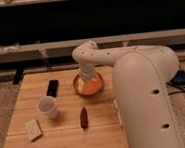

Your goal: Place the pepper in the ceramic cup

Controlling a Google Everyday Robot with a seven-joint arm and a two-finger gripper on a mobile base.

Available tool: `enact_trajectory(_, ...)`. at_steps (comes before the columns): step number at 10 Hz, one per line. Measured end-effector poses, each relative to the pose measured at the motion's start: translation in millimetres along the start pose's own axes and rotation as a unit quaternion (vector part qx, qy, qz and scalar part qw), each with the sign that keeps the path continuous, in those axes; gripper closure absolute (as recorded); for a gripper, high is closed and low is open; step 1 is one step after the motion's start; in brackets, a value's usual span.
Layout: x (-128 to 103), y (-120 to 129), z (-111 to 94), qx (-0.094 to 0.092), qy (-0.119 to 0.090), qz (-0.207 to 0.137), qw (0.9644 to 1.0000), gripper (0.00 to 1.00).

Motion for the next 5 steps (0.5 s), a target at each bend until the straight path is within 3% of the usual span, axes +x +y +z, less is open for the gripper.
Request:
enact_trajectory(2, 0.0, 0.1, -0.5, 0.0, 0.0, 0.0, 1.0, 0.2)
enact_trajectory(5, 9.6, 9.5, -9.8, 0.02, -0.013, 0.004, 0.9997, 0.2)
